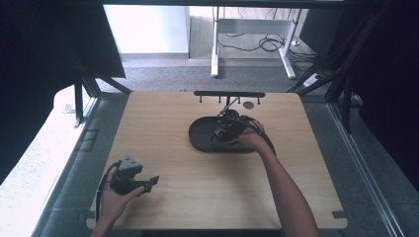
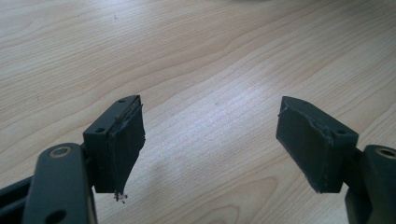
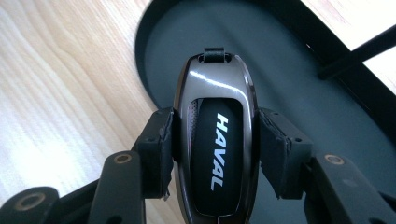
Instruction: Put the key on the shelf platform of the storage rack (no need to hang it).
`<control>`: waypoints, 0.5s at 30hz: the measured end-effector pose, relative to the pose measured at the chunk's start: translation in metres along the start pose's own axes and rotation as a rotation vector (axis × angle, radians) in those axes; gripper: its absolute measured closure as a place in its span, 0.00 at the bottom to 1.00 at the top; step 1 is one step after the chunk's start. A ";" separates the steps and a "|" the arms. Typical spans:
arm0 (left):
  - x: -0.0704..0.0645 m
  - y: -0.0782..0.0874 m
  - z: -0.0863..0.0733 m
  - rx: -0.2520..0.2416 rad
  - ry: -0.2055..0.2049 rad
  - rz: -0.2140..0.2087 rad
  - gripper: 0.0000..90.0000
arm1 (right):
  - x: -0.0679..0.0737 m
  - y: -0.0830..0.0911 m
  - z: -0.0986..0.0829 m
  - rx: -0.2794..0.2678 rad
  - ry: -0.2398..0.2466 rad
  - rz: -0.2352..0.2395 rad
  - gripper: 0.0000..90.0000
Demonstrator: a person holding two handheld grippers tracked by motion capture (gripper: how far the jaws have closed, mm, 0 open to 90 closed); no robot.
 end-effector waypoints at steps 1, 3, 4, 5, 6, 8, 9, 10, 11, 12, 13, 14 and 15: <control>0.000 0.000 0.000 0.000 0.000 0.000 0.26 | -0.001 -0.001 0.000 0.004 0.000 -0.002 0.55; 0.000 0.000 0.000 0.000 0.002 0.000 0.26 | -0.004 -0.003 -0.001 0.005 -0.004 -0.006 0.55; 0.000 0.000 0.000 0.000 0.002 0.000 0.26 | -0.005 -0.004 -0.001 0.007 -0.009 -0.005 0.55; 0.000 0.000 0.000 0.000 0.002 0.000 0.26 | -0.006 -0.005 -0.001 0.008 -0.008 -0.007 0.55; 0.000 0.000 0.000 0.000 0.002 0.001 0.26 | -0.007 -0.006 -0.001 0.009 -0.010 -0.012 0.55; 0.000 0.000 0.000 0.000 0.000 0.001 0.26 | -0.009 -0.009 -0.001 0.013 -0.007 -0.021 0.55; 0.000 0.000 0.000 0.002 -0.001 0.001 0.26 | -0.010 -0.010 -0.001 0.017 -0.008 -0.021 0.55; 0.000 0.000 0.000 0.002 -0.002 0.000 0.26 | -0.011 -0.012 -0.001 0.021 -0.010 -0.022 0.55; 0.000 0.000 0.000 0.003 -0.002 0.000 0.26 | -0.011 -0.013 -0.001 0.024 -0.010 -0.021 0.55; 0.000 0.000 0.000 0.002 -0.002 0.000 0.26 | -0.012 -0.015 -0.001 0.028 -0.009 -0.021 0.55; 0.000 0.000 0.000 0.002 -0.002 0.000 0.26 | -0.013 -0.016 -0.002 0.030 -0.007 -0.022 0.55; 0.000 0.000 0.000 0.003 -0.003 0.000 0.26 | -0.013 -0.017 -0.002 0.032 -0.010 -0.024 0.55; 0.000 0.000 0.000 0.003 -0.003 0.000 0.26 | -0.014 -0.018 -0.002 0.031 -0.011 -0.023 0.55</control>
Point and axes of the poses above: each handheld gripper's, and its own axes: y roughly backward along the jaws, z roughly out of its top, x roughly to its left, the point moved 8 cm from there along -y, roughly forward along the jaws, and after that the axes turned 10 degrees about x, right-handed, at the moved point
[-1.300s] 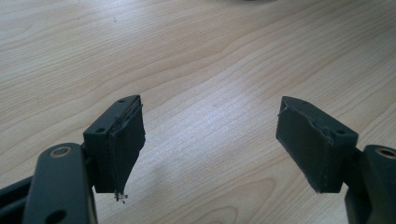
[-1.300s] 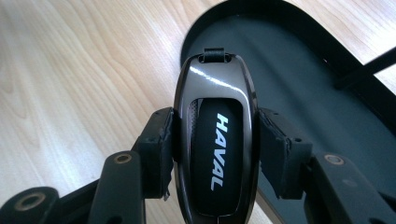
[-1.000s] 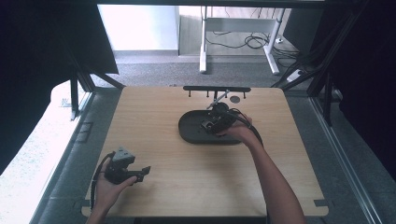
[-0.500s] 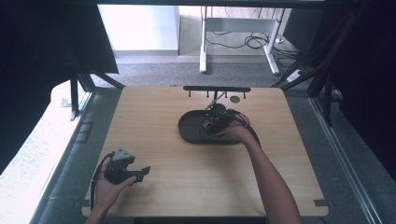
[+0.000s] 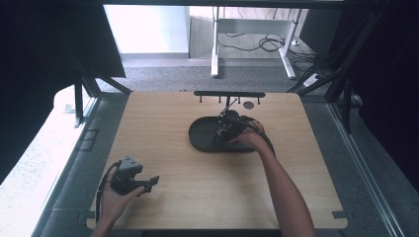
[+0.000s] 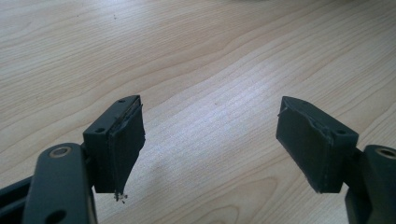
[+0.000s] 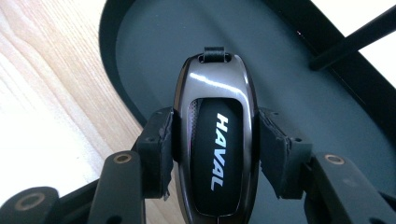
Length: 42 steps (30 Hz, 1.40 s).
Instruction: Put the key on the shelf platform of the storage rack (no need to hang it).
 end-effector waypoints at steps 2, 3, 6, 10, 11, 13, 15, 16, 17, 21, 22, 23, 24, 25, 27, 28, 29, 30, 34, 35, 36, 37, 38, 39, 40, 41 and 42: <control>0.000 0.000 0.000 0.000 0.000 -0.001 0.26 | -0.001 -0.001 0.000 -0.004 -0.006 0.004 0.55; 0.000 0.000 0.000 0.000 0.001 0.000 0.26 | -0.002 -0.001 0.000 -0.003 -0.007 0.005 0.55; 0.000 0.000 0.000 0.001 0.000 -0.001 0.26 | -0.005 -0.007 -0.003 0.004 -0.016 -0.005 0.55; 0.000 0.000 0.000 0.001 -0.001 0.000 0.26 | -0.013 -0.017 -0.011 0.014 -0.037 -0.019 0.55; 0.000 0.000 0.000 0.002 -0.003 0.001 0.26 | -0.014 -0.018 -0.012 0.014 -0.039 -0.017 0.55; 0.000 -0.001 0.000 0.002 -0.003 0.002 0.26 | -0.017 -0.020 -0.014 0.020 -0.044 -0.025 0.55; -0.001 -0.002 0.000 0.004 0.000 -0.001 0.26 | -0.021 -0.024 -0.017 0.034 -0.044 -0.036 0.55; -0.001 -0.002 0.000 0.006 -0.003 0.000 0.26 | -0.021 -0.024 -0.017 0.034 -0.044 -0.036 0.55; -0.002 -0.002 0.000 0.007 -0.004 0.000 0.26 | -0.022 -0.025 -0.018 0.036 -0.044 -0.042 0.55; -0.002 -0.002 0.000 0.005 -0.002 -0.001 0.26 | -0.026 -0.033 -0.022 0.050 -0.058 -0.059 0.54; -0.002 -0.002 0.000 0.001 0.000 -0.003 0.26 | -0.027 -0.034 -0.023 0.050 -0.053 -0.063 0.54; -0.001 -0.002 0.000 0.000 0.000 -0.002 0.26 | -0.027 -0.036 -0.024 0.055 -0.053 -0.066 0.54; -0.001 -0.002 0.000 0.000 0.001 0.000 0.26 | -0.027 -0.038 -0.025 0.060 -0.060 -0.069 0.54; -0.001 -0.002 0.000 0.001 0.001 -0.001 0.26 | -0.028 -0.040 -0.026 0.061 -0.058 -0.071 0.54; -0.002 -0.002 0.000 0.003 0.000 -0.002 0.26 | -0.029 -0.042 -0.027 0.063 -0.060 -0.072 0.54; -0.002 -0.002 0.000 0.004 -0.003 -0.001 0.26 | -0.029 -0.043 -0.027 0.062 -0.062 -0.069 0.54; -0.002 -0.002 0.000 0.006 -0.004 0.000 0.26 | -0.029 -0.044 -0.028 0.063 -0.068 -0.067 0.53; -0.002 -0.003 0.000 0.006 -0.004 0.000 0.26 | -0.029 -0.045 -0.028 0.063 -0.070 -0.069 0.53; -0.002 -0.003 0.000 0.006 -0.004 -0.001 0.26 | -0.029 -0.042 -0.025 0.039 -0.086 -0.092 0.45; -0.002 -0.003 0.000 0.006 -0.005 0.000 0.26 | -0.028 -0.040 -0.024 0.029 -0.089 -0.092 0.43; -0.002 -0.003 0.000 0.006 -0.005 0.000 0.26 | -0.027 -0.037 -0.024 0.024 -0.094 -0.100 0.42; -0.002 -0.003 0.000 0.006 -0.006 0.000 0.26 | -0.025 -0.034 -0.023 0.018 -0.098 -0.106 0.41; -0.002 -0.003 0.000 0.005 -0.007 0.000 0.26 | -0.024 -0.031 -0.023 0.010 -0.094 -0.109 0.41; -0.003 -0.003 0.000 0.004 -0.007 0.000 0.26 | -0.022 -0.028 -0.023 -0.004 -0.094 -0.108 0.41; -0.003 -0.003 0.000 0.004 -0.008 0.000 0.26 | -0.021 -0.025 -0.023 -0.022 -0.089 -0.109 0.41; -0.003 -0.003 0.000 0.006 -0.011 0.001 0.26 | -0.019 -0.022 -0.023 -0.033 -0.085 -0.107 0.41; -0.003 -0.003 0.000 0.006 -0.012 0.002 0.26 | -0.016 -0.019 -0.024 -0.037 -0.094 -0.101 0.41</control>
Point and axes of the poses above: each handheld gripper's, and its own axes: y roughly backward along the jaws, z roughly out of its top, x roughly to its left, the point moved 8 cm from there along -y, roughly forward along the jaws, and after that the axes turned 10 degrees about x, right-handed, at the moved point
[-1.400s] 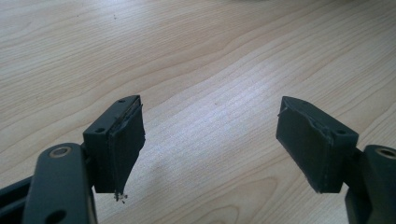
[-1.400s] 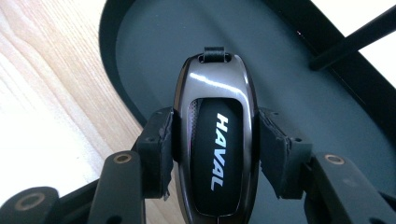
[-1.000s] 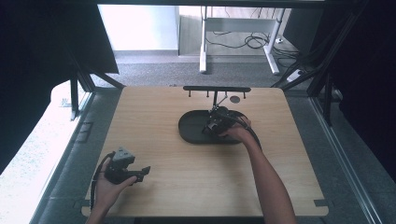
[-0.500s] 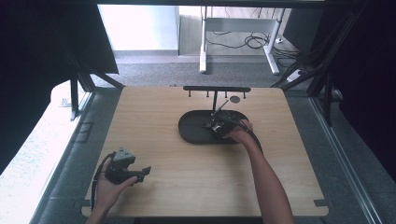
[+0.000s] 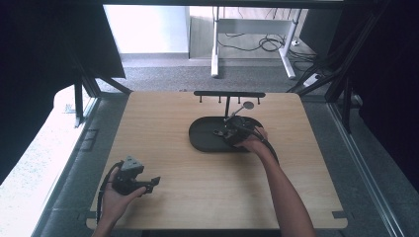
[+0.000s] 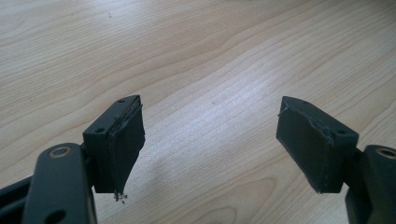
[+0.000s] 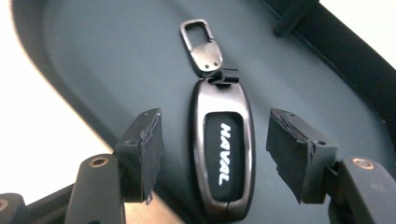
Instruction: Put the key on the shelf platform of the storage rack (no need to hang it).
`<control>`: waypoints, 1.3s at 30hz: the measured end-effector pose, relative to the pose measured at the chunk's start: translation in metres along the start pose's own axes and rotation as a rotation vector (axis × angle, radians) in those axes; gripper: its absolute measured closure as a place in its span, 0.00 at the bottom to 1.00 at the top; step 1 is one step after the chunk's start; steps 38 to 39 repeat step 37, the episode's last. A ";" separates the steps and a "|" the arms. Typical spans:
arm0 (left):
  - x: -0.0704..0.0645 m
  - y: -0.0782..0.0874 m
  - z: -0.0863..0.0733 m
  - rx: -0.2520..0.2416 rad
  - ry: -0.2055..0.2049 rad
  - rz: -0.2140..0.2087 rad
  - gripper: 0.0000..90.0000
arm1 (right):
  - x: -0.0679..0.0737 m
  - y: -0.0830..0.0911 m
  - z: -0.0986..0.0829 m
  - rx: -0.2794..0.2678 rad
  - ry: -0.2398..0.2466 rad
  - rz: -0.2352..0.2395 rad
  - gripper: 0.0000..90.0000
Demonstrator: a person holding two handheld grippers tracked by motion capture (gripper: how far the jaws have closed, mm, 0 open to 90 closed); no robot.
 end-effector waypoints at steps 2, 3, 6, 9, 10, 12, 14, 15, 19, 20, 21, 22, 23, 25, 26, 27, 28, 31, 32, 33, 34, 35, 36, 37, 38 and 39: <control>-0.001 -0.001 0.000 0.001 -0.003 -0.001 0.26 | 0.002 0.007 -0.002 -0.023 0.013 -0.002 0.41; -0.002 -0.001 0.000 0.002 -0.003 -0.002 0.26 | 0.004 0.010 -0.003 -0.034 0.017 0.003 0.41; -0.003 -0.002 0.000 0.005 -0.007 -0.002 0.26 | 0.009 0.019 -0.009 -0.050 0.028 0.007 0.41; -0.002 -0.002 0.000 0.005 -0.007 0.000 0.26 | 0.013 0.026 -0.015 -0.081 0.037 0.019 0.41; -0.002 -0.002 0.000 0.004 -0.004 0.001 0.26 | 0.016 0.029 -0.018 -0.087 0.036 0.025 0.41; -0.001 -0.001 0.000 0.002 0.000 0.001 0.26 | 0.020 0.034 -0.023 -0.096 0.046 0.034 0.42; -0.001 0.000 0.000 0.000 -0.002 0.004 0.26 | 0.025 0.039 -0.028 -0.112 0.048 0.049 0.42; -0.001 0.000 0.000 0.000 0.000 0.004 0.26 | 0.027 0.041 -0.030 -0.115 0.051 0.049 0.42; -0.001 0.000 0.000 0.000 -0.001 0.007 0.26 | 0.039 0.049 -0.042 -0.141 0.051 0.067 0.42; -0.001 0.000 0.000 0.000 -0.003 0.008 0.26 | 0.042 0.051 -0.046 -0.145 0.054 0.070 0.42; -0.001 0.000 0.000 0.001 -0.005 0.009 0.26 | 0.045 0.052 -0.049 -0.151 0.051 0.076 0.42; -0.001 0.001 0.001 -0.001 -0.005 0.010 0.26 | 0.048 0.053 -0.053 -0.160 0.053 0.084 0.42; -0.001 0.001 0.001 -0.001 -0.006 0.011 0.26 | 0.051 0.054 -0.058 -0.167 0.053 0.092 0.42; -0.001 0.001 0.001 0.000 -0.006 0.016 0.26 | 0.054 0.056 -0.066 -0.183 0.048 0.096 0.43; -0.001 0.000 0.001 0.001 -0.007 0.020 0.26 | 0.056 0.057 -0.069 -0.191 0.038 0.099 0.43; -0.001 0.000 0.001 0.005 -0.016 0.022 0.26 | 0.057 0.059 -0.072 -0.199 0.024 0.100 0.44; -0.002 0.000 0.001 0.004 -0.010 0.028 0.26 | 0.059 0.059 -0.075 -0.209 0.020 0.099 0.44; -0.003 0.000 0.002 0.004 -0.019 0.027 0.26 | 0.064 0.062 -0.082 -0.232 0.017 0.110 0.44; -0.003 0.000 0.002 0.003 -0.019 0.028 0.26 | 0.066 0.062 -0.084 -0.238 0.025 0.105 0.44; -0.003 0.001 0.002 0.003 -0.016 0.029 0.26 | 0.067 0.063 -0.086 -0.243 0.026 0.107 0.44; -0.003 0.001 0.002 0.002 -0.013 0.029 0.26 | 0.068 0.064 -0.087 -0.251 0.030 0.109 0.44; -0.003 0.001 0.002 0.001 -0.009 0.031 0.26 | 0.068 0.064 -0.088 -0.248 0.036 0.107 0.44; -0.003 0.002 0.002 0.000 -0.008 0.030 0.26 | 0.068 0.065 -0.089 -0.243 0.048 0.098 0.44; -0.003 0.002 0.002 0.001 -0.008 0.032 0.26 | 0.066 0.066 -0.090 -0.246 0.052 0.094 0.44; -0.003 0.002 0.002 0.001 -0.008 0.032 0.26 | 0.066 0.066 -0.090 -0.246 0.052 0.094 0.44; -0.003 0.002 0.002 0.001 -0.008 0.032 0.26 | 0.066 0.066 -0.090 -0.246 0.052 0.094 0.44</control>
Point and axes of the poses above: each handheld gripper's, and its own axes: y roughly backward along the jaws, z roughly out of its top, x roughly to its left, the point moved 8 cm from there along -y, roughly forward along the jaws, and after that the axes turned 10 degrees about x, right-handed, at the moved point
